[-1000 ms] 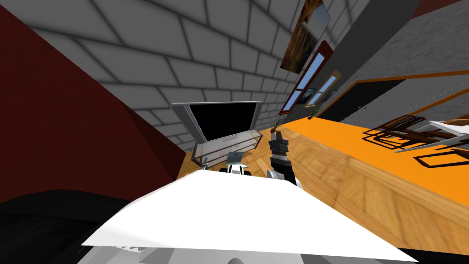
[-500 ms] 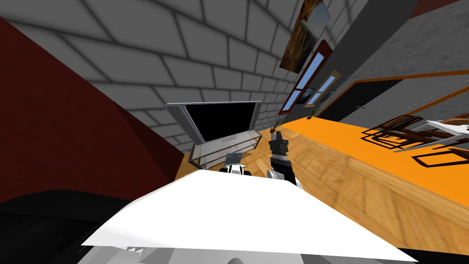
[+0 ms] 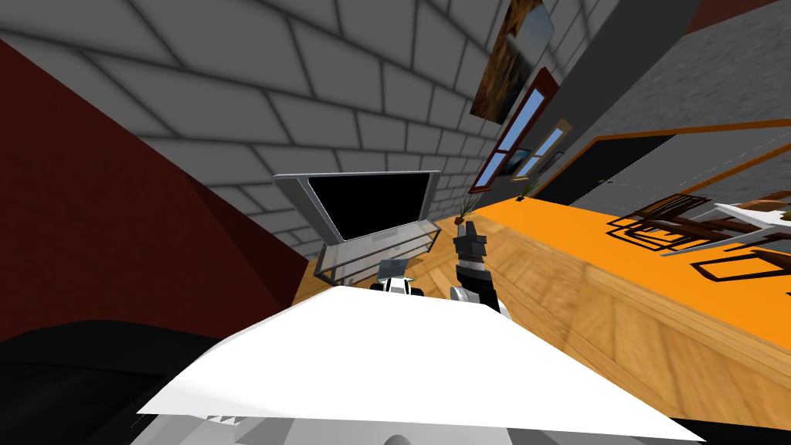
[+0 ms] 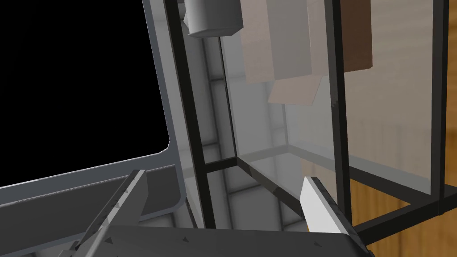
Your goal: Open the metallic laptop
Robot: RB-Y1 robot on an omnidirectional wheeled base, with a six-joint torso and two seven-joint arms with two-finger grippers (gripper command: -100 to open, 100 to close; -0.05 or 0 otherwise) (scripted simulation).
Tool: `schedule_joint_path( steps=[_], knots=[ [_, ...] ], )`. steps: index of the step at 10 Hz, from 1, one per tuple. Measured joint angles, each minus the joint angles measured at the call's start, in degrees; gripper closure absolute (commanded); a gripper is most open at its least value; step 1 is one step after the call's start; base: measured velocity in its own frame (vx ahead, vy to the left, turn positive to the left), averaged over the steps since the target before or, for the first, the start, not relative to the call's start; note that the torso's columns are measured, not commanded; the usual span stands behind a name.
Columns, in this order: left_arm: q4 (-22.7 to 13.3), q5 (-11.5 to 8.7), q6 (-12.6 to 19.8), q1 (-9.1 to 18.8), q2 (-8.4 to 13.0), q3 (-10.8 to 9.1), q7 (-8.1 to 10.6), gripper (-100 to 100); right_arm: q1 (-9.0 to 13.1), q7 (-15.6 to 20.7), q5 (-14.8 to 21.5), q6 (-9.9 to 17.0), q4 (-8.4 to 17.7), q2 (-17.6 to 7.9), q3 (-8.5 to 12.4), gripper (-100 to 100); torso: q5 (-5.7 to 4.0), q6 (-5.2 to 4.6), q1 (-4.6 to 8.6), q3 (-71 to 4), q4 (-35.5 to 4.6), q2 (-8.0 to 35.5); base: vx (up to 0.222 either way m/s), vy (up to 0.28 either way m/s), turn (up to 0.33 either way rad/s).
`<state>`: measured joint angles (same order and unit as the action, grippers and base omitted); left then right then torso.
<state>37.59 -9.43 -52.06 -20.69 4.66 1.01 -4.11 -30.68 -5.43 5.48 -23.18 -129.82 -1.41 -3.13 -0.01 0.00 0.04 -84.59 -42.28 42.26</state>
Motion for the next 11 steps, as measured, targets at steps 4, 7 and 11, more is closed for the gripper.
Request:
schedule_joint_path(
  steps=[4,7,11],
  knots=[
    [-5.4,-0.3,-2.3,1.1,-2.7,0.07,0.55,-100,0.0,0.0,0.0,0.0,0.0,0.0,0.0,0,0.02,0.0,-0.06,0.0,0.0,0.1,0.019,-0.012,-0.007],
    [-6.1,-0.5,-2.3,0.8,-6.8,0.17,0.4,-100,0.0,0.0,0.0,0.0,0.0,0.0,0.0,0,0.0,0.0,-0.03,0.0,0.0,0.0,0.014,-0.013,-0.005],
    [-10.3,-0.4,-2.3,5.4,-5.8,-0.75,1.24,-100,0.0,0.0,0.0,0.0,0.0,0.0,0.0,0,0.0,0.0,-0.02,0.0,0.0,0.1,-0.018,-0.017,0.044]
  ],
)
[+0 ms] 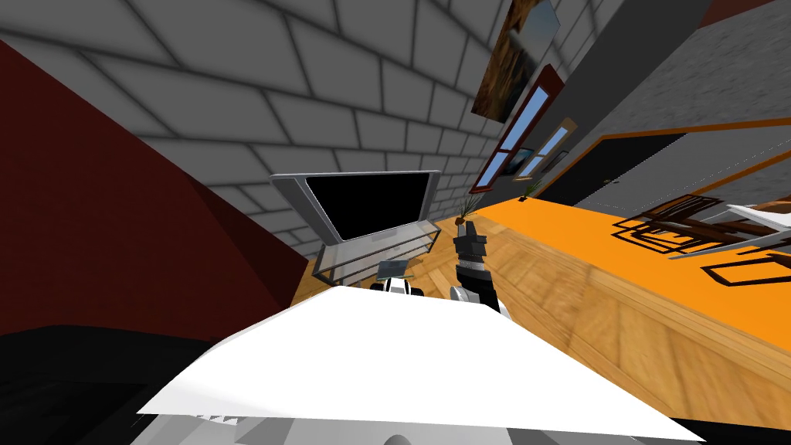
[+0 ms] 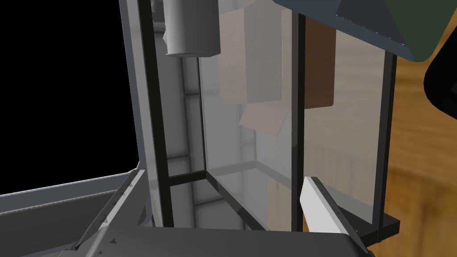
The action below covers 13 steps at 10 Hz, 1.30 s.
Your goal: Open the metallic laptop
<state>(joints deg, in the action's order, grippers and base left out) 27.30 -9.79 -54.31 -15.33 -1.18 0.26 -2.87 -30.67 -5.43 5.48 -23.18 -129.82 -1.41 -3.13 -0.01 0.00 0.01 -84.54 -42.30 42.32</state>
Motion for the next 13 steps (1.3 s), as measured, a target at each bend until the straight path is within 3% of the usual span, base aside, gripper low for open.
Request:
schedule_joint_path(
  steps=[2,3,5,6,7,8,13],
  knots=[
    [-4.2,-0.1,-0.8,3.4,0.3,-0.64,0.39,-100,0.0,0.0,0.0,0.0,0.0,0.0,0.0,0,0.01,0.0,-0.01,0.0,0.0,-0.1,-0.018,-0.017,0.039],
    [-3.6,0.1,0.0,3.8,0.8,-0.77,0.66,-100,0.0,0.0,0.0,0.0,0.0,0.0,0.0,0,0.0,0.01,-0.02,0.0,0.0,0.0,-0.015,-0.013,0.02],
    [-6.6,0.0,-0.3,6.3,0.9,-1.28,0.77,-100,0.0,0.0,0.0,0.0,0.0,0.0,0.0,0,0.01,0.0,-0.03,0.0,0.0,-0.1,-0.005,-0.005,0.006],
    [-6.9,0.0,-0.4,6.5,0.9,-1.32,0.8,100,0.0,0.0,0.0,0.0,0.0,0.0,0.0,0,0.01,0.01,-0.04,0.0,0.0,-0.1,0.008,0.007,-0.034],
    [-5.2,0.1,-0.1,5.1,0.8,-1.04,0.75,100,0.0,0.0,0.0,0.0,0.0,0.0,0.0,0,0.02,0.0,-0.06,0.0,0.0,-0.1,0.017,0.015,-0.046],
    [-1.1,0.2,1.2,2.4,0.5,-0.59,0.39,-100,0.0,0.0,0.0,0.0,0.0,0.0,0.0,0,0.02,0.0,-0.05,0.0,0.0,-0.1,-0.014,0.002,0.002],
    [9.2,0.8,9.0,-1.1,0.2,-0.46,-0.42,-100,0.0,0.0,0.0,0.0,0.0,0.0,0.0,0,0.01,0.0,-0.04,-0.1,0.0,-0.1,-0.039,-0.01,0.008]
  ],
)
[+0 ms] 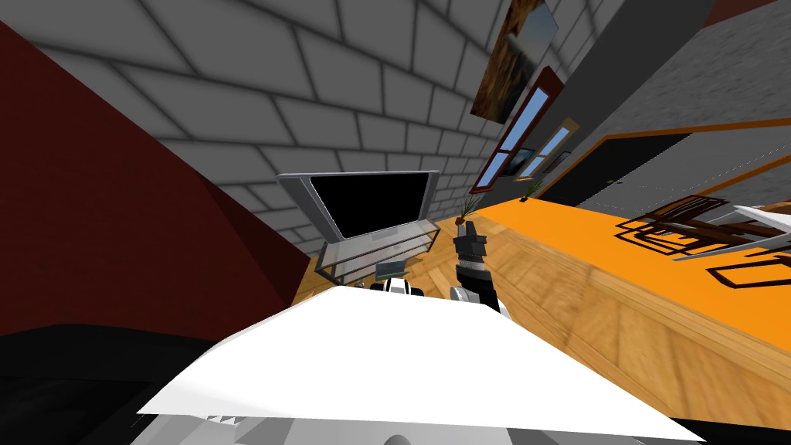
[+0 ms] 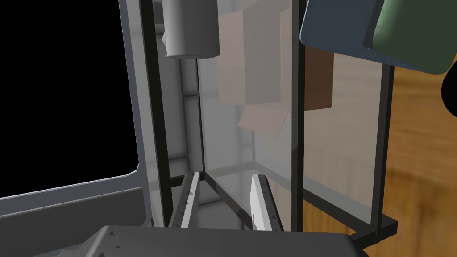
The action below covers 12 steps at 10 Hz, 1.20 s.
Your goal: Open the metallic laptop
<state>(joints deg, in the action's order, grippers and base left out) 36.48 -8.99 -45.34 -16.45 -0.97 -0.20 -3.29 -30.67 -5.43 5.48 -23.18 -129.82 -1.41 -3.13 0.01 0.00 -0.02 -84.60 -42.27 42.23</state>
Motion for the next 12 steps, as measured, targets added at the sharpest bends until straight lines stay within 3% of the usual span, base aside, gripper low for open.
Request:
schedule_joint_path(
  steps=[12],
  knots=[
    [21.2,1.1,15.4,-6.9,-0.4,0.29,-1.37,-100,0.0,0.0,0.0,0.0,0.0,0.0,0.0,0,0.0,0.01,0.0,0.0,0.0,0.0,-0.026,-0.007,0.005]
  ],
)
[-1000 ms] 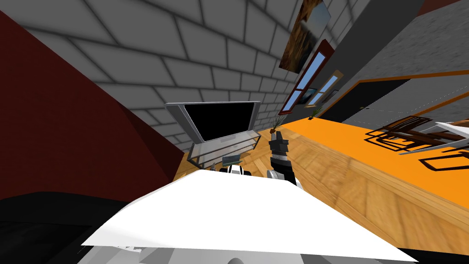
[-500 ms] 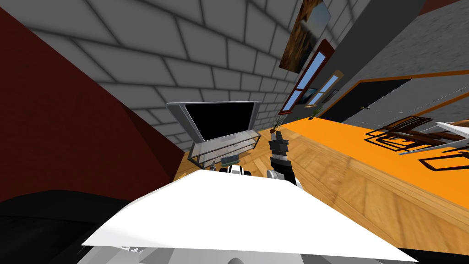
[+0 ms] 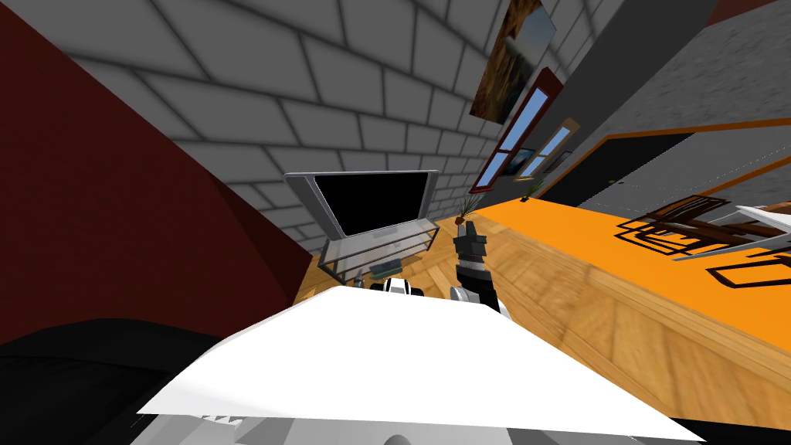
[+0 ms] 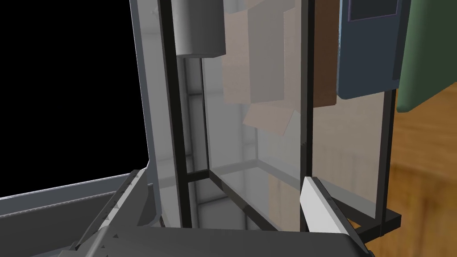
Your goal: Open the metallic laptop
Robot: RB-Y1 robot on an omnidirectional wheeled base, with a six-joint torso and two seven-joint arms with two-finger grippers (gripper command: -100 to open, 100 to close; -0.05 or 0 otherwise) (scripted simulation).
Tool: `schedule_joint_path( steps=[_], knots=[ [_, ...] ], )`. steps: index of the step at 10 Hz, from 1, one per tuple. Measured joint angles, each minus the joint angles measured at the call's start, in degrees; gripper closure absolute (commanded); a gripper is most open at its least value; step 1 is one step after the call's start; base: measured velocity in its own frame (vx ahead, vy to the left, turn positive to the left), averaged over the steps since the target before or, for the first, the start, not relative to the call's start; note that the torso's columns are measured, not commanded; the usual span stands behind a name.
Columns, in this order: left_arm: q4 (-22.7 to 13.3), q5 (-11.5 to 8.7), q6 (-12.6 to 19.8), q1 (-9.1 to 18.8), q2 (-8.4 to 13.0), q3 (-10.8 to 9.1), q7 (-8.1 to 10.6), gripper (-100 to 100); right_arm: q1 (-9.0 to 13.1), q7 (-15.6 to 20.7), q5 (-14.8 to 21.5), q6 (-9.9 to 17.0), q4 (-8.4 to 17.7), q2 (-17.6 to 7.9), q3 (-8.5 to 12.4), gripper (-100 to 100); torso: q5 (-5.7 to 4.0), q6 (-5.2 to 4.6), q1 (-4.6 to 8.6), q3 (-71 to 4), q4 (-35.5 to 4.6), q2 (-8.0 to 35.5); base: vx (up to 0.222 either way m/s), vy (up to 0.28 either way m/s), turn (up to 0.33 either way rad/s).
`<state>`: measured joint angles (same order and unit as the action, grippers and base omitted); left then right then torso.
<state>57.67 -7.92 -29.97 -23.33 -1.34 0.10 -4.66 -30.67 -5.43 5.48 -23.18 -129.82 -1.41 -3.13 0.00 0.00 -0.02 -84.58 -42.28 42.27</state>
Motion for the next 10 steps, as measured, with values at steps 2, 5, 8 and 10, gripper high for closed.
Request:
schedule_joint_path(
  steps=[2,5,8,10],
  knots=[
    [3.1,0.1,1.7,-0.6,0.0,0.05,-0.06,-100,0.0,0.0,0.0,0.0,0.0,0.0,0.0,0,0.0,0.0,0.01,0.0,0.0,0.0,-0.016,-0.003,0.003],
    [6.9,0.2,4.6,-1.5,0.0,0.0,-0.33,0,0.0,0.0,0.0,0.0,0.0,0.0,0.0,0,0.0,0.0,0.01,0.0,0.0,0.0,-0.011,-0.003,0.002],
    [6.9,0.2,4.6,-1.5,0.0,0.0,-0.33,0,0.0,0.0,0.0,0.0,0.0,0.0,0.0,0,0.0,0.0,0.01,0.0,0.0,0.0,0.0,0.0,0.0],
    [6.9,0.2,4.6,-1.5,0.0,0.0,-0.33,0,0.0,0.0,0.0,0.0,0.0,0.0,0.0,0,0.0,0.0,0.02,0.0,0.0,0.0,0.0,0.0,0.0]
  ],
)
